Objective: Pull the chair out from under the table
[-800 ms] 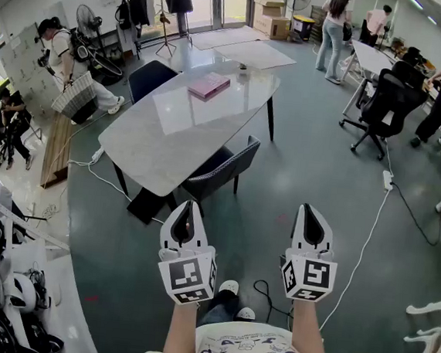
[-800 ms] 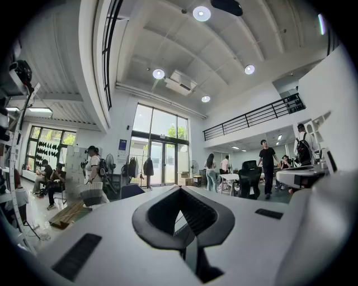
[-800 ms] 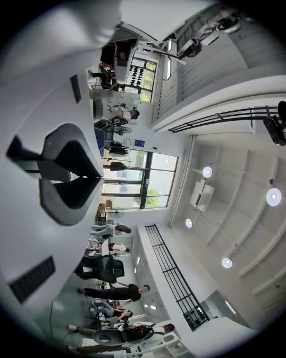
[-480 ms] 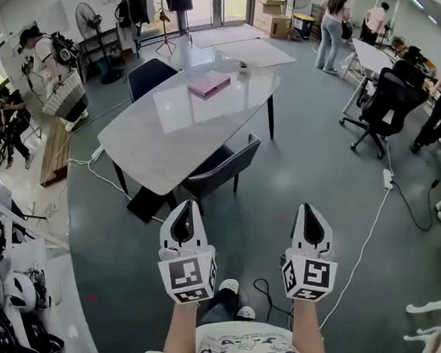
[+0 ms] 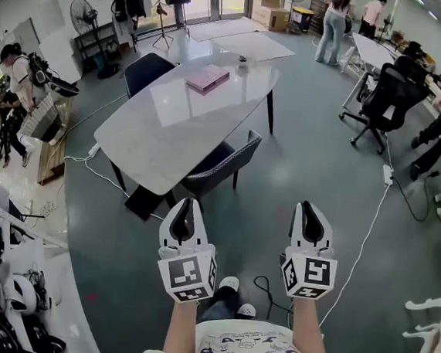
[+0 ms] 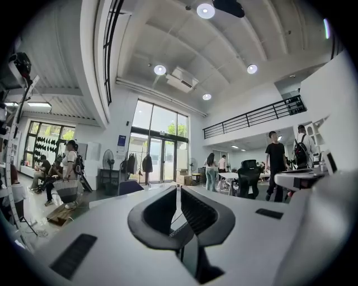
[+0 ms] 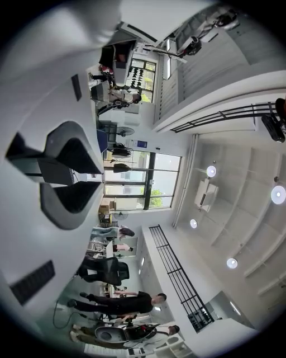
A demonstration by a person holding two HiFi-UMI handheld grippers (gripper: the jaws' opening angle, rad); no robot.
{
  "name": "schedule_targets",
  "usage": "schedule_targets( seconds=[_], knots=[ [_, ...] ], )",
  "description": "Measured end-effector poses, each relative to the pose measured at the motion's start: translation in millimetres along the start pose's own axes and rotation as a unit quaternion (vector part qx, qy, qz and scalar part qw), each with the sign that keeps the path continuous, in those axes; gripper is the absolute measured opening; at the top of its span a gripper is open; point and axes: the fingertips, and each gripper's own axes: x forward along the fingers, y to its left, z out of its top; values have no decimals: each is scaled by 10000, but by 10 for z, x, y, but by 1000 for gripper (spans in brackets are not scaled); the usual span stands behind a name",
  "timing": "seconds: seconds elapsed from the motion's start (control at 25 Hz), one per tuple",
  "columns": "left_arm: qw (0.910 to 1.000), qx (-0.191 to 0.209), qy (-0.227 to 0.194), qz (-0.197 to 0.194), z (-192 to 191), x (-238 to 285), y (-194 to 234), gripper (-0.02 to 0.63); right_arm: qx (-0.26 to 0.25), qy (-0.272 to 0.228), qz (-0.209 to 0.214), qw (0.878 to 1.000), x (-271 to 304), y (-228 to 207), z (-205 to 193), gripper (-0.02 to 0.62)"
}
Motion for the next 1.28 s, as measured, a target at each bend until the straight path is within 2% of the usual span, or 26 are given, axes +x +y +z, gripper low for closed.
schedule_targets(
  seconds=[0.08, 0.2, 0.48, 0.72, 1.08, 1.28],
  knots=[
    [10000, -14, 22, -44, -31, 100, 29, 38, -40, 45, 69, 10000, 90, 43, -39, 76],
    [9996, -160, 23, -219, -45, 309, 45, 180, -92, 97, 175, 9998, 277, 87, -79, 119],
    [9987, -106, 111, -496, -73, 845, 86, 210, -218, 194, 242, 9993, 753, 133, -103, 187],
    [9972, -88, 232, -699, -171, 1123, 117, 236, -256, 326, 225, 9989, 994, 178, -201, 220],
    [9960, -112, 442, -767, -304, 1408, 112, 244, -295, 570, 296, 9975, 1283, 114, -317, 235],
    [9964, -96, 553, -640, -415, 1643, 145, 250, -282, 653, 360, 9968, 1564, 12, -428, 242]
  ],
)
